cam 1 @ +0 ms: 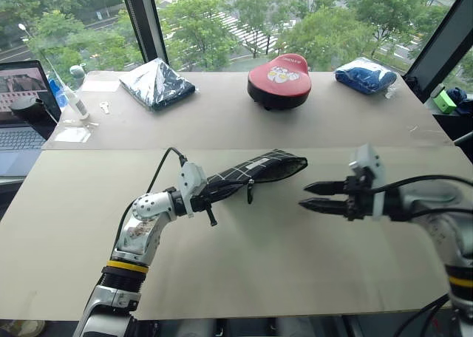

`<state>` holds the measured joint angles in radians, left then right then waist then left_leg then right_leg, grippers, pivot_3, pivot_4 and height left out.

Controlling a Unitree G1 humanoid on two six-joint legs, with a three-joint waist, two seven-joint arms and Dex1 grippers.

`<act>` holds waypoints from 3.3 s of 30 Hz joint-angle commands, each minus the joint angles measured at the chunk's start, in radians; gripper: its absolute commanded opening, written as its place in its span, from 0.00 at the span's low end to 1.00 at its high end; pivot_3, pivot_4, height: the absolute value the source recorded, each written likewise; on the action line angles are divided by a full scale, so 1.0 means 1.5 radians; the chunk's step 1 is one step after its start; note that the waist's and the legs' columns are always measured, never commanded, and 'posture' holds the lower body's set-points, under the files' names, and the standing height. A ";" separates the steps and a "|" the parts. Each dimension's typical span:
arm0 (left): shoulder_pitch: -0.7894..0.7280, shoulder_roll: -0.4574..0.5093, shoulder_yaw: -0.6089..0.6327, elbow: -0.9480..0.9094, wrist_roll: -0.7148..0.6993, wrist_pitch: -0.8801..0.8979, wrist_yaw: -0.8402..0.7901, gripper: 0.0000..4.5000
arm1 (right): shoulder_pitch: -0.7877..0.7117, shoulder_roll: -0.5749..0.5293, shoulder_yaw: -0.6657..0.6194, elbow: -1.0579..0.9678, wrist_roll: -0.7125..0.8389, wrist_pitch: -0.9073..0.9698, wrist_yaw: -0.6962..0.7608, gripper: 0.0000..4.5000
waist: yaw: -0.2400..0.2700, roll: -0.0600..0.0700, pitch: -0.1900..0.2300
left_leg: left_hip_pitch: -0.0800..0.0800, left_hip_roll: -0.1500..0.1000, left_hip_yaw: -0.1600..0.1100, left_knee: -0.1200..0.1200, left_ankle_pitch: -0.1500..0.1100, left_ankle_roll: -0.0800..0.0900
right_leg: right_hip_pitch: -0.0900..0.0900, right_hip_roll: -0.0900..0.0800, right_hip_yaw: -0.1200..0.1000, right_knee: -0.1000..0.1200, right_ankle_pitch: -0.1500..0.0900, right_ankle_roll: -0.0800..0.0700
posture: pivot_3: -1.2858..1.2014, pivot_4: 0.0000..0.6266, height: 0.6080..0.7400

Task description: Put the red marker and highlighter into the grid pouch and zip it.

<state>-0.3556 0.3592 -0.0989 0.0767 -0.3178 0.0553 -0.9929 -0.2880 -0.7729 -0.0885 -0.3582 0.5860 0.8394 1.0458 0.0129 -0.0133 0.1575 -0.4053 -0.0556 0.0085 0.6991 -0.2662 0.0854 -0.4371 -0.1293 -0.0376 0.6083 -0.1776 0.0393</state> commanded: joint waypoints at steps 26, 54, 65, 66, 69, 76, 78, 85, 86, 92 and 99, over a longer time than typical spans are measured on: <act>-0.006 -0.016 0.001 -0.005 -0.004 -0.020 0.007 0.00 | -0.188 0.270 0.171 0.131 -0.094 0.050 -0.255 0.54 | -0.001 0.000 0.000 | -0.001 -0.003 0.000 0.001 0.002 -0.004 | -0.001 0.001 -0.001 0.002 0.000 0.000 | 0.52 0.24 1.00; 0.003 -0.007 0.004 -0.005 -0.005 -0.032 0.002 0.00 | -0.089 -0.018 0.008 0.175 -0.095 0.000 -0.147 0.01 | 0.001 0.000 0.000 | -0.001 -0.003 0.000 0.001 0.001 -0.001 | 0.000 0.001 -0.001 0.001 0.000 0.000 | 0.52 0.24 1.00; -0.024 -0.019 -0.002 0.016 -0.010 -0.037 -0.005 0.00 | -0.077 0.011 0.005 0.176 -0.078 -0.024 -0.150 0.14 | 0.002 0.000 0.000 | 0.000 -0.002 0.001 0.001 0.001 0.000 | 0.000 0.001 0.000 0.001 0.000 0.000 | 0.52 0.24 1.00; -0.026 -0.021 -0.003 0.018 -0.010 -0.040 -0.009 0.00 | -0.073 0.011 0.005 0.170 -0.075 -0.018 -0.147 0.19 | 0.003 0.000 0.000 | -0.001 -0.002 0.001 0.001 0.001 0.000 | 0.000 0.001 0.000 0.001 0.000 0.000 | 0.52 0.24 1.00; -0.039 -0.024 -0.012 0.030 -0.006 -0.062 -0.032 0.00 | -0.041 -0.015 -0.033 0.135 -0.037 0.015 -0.120 0.42 | 0.007 0.000 0.000 | -0.001 -0.002 0.001 0.002 0.000 0.000 | 0.000 0.001 -0.001 0.000 0.000 0.000 | 0.52 0.24 1.00; -0.065 -0.020 -0.021 0.064 -0.005 -0.102 -0.083 0.00 | 0.093 -0.132 -0.215 0.077 0.030 0.025 -0.031 0.56 | 0.019 0.000 0.000 | -0.001 -0.002 0.001 0.002 0.000 0.001 | 0.001 0.000 -0.001 -0.001 0.000 0.000 | 0.52 0.24 1.00; -0.068 -0.019 -0.022 0.071 -0.006 -0.110 -0.096 0.00 | 0.138 -0.141 -0.257 0.045 0.034 0.009 -0.021 0.56 | 0.019 0.000 0.000 | -0.001 -0.001 0.000 0.002 0.000 0.001 | 0.001 0.001 -0.001 -0.001 0.000 0.000 | 0.52 0.24 1.00; -0.086 -0.017 -0.051 0.133 0.020 -0.220 -0.179 0.00 | 0.294 -0.066 -0.425 -0.100 0.074 -0.015 -0.032 0.56 | 0.020 0.000 0.000 | -0.001 -0.001 0.001 0.002 0.000 0.001 | 0.001 0.001 -0.001 -0.001 0.000 0.000 | 0.52 0.24 1.00; -0.093 -0.019 -0.057 0.152 0.034 -0.254 -0.183 0.09 | 0.296 -0.058 -0.424 -0.104 0.074 -0.016 -0.044 0.57 | 0.020 0.000 0.000 | 0.000 -0.001 0.001 0.003 -0.001 0.002 | 0.003 0.001 -0.001 -0.001 0.000 0.000 | 0.52 0.24 1.00; -0.125 -0.030 -0.071 0.234 0.048 -0.336 -0.208 0.55 | 0.297 -0.044 -0.391 -0.120 0.069 -0.026 -0.080 0.58 | 0.019 0.000 0.000 | 0.002 -0.001 0.000 0.003 -0.001 0.002 | 0.006 0.001 -0.001 -0.005 0.000 0.001 | 0.52 0.24 1.00; -0.038 0.047 -0.024 0.001 -0.086 -0.038 -0.172 0.98 | 0.278 -0.066 -0.379 -0.061 0.051 -0.056 -0.080 0.58 | 0.016 0.000 0.000 | 0.001 -0.001 0.000 0.003 -0.002 0.003 | 0.006 0.001 -0.001 -0.005 0.000 0.001 | 0.52 0.24 1.00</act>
<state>-0.4540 0.3739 -0.1723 0.2038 -0.3703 -0.1256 -1.2518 0.1478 -0.8470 -0.6386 -0.4771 0.6751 0.7976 0.9241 0.0371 -0.0134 0.1580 -0.4030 -0.0566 0.0084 0.7041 -0.2687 0.0902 -0.4279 -0.1277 -0.0396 0.6009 -0.1773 0.0413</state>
